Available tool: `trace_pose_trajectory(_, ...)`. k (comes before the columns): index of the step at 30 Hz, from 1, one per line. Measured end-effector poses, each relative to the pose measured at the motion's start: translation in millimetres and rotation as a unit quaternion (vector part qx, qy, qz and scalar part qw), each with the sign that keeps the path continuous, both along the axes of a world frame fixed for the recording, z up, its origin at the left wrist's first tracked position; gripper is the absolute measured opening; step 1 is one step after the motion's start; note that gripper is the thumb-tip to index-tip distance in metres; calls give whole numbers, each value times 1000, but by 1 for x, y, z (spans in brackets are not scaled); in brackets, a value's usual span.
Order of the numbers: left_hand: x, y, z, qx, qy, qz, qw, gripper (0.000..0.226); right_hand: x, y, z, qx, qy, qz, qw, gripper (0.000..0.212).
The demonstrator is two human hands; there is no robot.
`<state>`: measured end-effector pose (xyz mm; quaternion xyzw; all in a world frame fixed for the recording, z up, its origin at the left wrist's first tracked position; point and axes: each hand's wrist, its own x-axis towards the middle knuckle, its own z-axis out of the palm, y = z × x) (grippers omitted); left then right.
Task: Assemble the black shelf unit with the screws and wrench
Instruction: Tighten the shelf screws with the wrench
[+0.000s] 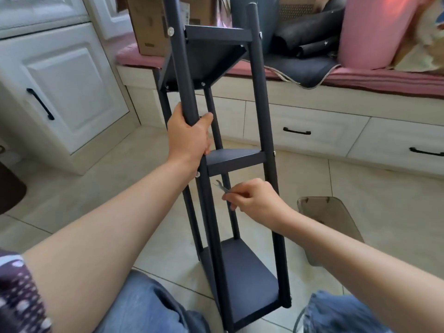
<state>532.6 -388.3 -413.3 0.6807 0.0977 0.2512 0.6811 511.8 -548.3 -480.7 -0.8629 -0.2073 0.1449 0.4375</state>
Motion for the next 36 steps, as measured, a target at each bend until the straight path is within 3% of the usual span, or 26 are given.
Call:
trace_pose_trajectory(3, 2, -2, -1, 15, 4, 4, 1000, 24, -7, 15, -6, 54, 19, -5, 998, 24)
trace_pose_trajectory(6, 4, -3, -1, 24, 3, 5, 1000, 24, -12, 21, -12, 112, 16, -25, 993, 54)
trace_pose_trajectory(11, 6, 1, -1, 32, 14, 21, 999, 21, -15, 19, -19, 163, 22, -69, 984, 23)
trace_pose_trajectory(18, 1, 2, 1, 40, 12, 19, 999, 22, -11, 27, -22, 168, -42, -58, 983, 20)
trace_pose_trajectory(36, -5, 6, 1, 79, -28, -57, 995, 22, -14, 37, -45, 233, -88, -83, 965, 22)
